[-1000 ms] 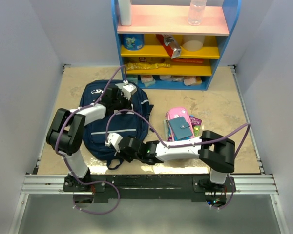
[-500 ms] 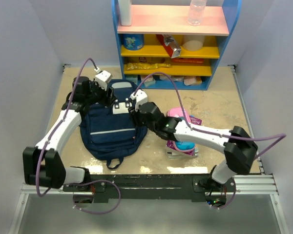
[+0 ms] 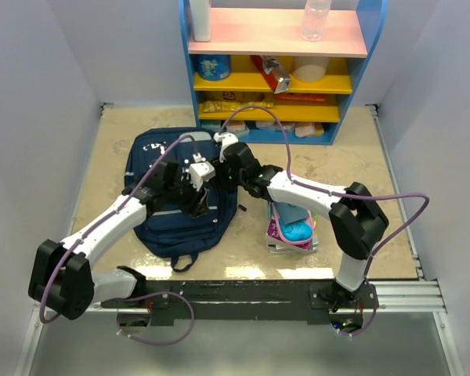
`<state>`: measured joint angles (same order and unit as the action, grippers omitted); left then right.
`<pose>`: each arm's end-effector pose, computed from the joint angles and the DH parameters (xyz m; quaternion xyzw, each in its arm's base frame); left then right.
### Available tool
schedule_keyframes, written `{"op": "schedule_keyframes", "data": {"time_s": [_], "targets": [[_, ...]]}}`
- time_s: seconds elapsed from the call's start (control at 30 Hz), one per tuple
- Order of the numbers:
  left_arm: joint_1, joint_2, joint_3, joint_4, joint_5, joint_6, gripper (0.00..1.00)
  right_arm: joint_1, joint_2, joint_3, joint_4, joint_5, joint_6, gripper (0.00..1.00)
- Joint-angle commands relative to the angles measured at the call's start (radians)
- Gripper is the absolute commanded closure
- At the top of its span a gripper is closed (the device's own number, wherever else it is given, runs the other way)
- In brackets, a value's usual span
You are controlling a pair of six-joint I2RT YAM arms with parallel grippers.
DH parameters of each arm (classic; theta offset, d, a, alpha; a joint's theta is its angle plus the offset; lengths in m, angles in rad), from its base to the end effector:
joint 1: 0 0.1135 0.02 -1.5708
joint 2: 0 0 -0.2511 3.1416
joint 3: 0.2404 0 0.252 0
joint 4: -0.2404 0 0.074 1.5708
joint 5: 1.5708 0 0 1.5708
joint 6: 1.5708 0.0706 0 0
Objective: Pack the student bag
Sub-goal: Unzip the student bag at the center of the board.
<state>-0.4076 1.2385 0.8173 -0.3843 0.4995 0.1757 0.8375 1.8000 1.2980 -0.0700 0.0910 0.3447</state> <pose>0.2438 -0.1421 0.2075 0.3469 0.8344 -0.2696 0.3328 0.3005 0.3240 0.2147 -0.1928 0.8558 0.2334 0.4195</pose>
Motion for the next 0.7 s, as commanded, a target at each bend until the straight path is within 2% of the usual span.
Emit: {"op": "schedule_keyframes", "data": {"time_s": [0.0, 0.13, 0.27, 0.3, 0.33, 0.43, 0.5, 0.57, 0.67], "targets": [[-0.065, -0.066, 0.0, -0.053, -0.041, 0.013, 0.48, -0.057, 0.022, 0.024, -0.025, -0.128, 0.089, 0.46], [-0.112, -0.134, 0.012, -0.145, -0.105, 0.044, 0.4, -0.097, 0.064, 0.053, -0.057, -0.159, 0.114, 0.45], [-0.117, -0.161, 0.147, -0.3, -0.134, 0.081, 0.4, -0.106, 0.087, 0.104, -0.094, -0.136, 0.108, 0.45], [-0.119, -0.177, 0.16, -0.291, -0.137, 0.064, 0.42, -0.109, 0.088, 0.11, -0.093, -0.12, 0.109, 0.45], [-0.122, -0.183, 0.163, -0.271, -0.139, 0.032, 0.49, -0.109, 0.087, 0.109, -0.088, -0.114, 0.119, 0.45], [-0.16, -0.174, 0.083, -0.139, -0.163, -0.138, 0.57, -0.107, 0.079, 0.081, -0.065, -0.102, 0.148, 0.46], [-0.232, -0.134, 0.037, -0.114, -0.209, -0.238, 0.59, -0.107, 0.061, 0.061, -0.05, -0.106, 0.158, 0.46], [-0.256, -0.12, -0.013, -0.04, -0.175, -0.309, 0.58, -0.107, 0.05, 0.031, -0.028, -0.111, 0.157, 0.46], [-0.264, -0.087, -0.012, -0.042, -0.196, -0.356, 0.59, -0.107, 0.029, 0.007, -0.007, -0.114, 0.151, 0.46]]}}
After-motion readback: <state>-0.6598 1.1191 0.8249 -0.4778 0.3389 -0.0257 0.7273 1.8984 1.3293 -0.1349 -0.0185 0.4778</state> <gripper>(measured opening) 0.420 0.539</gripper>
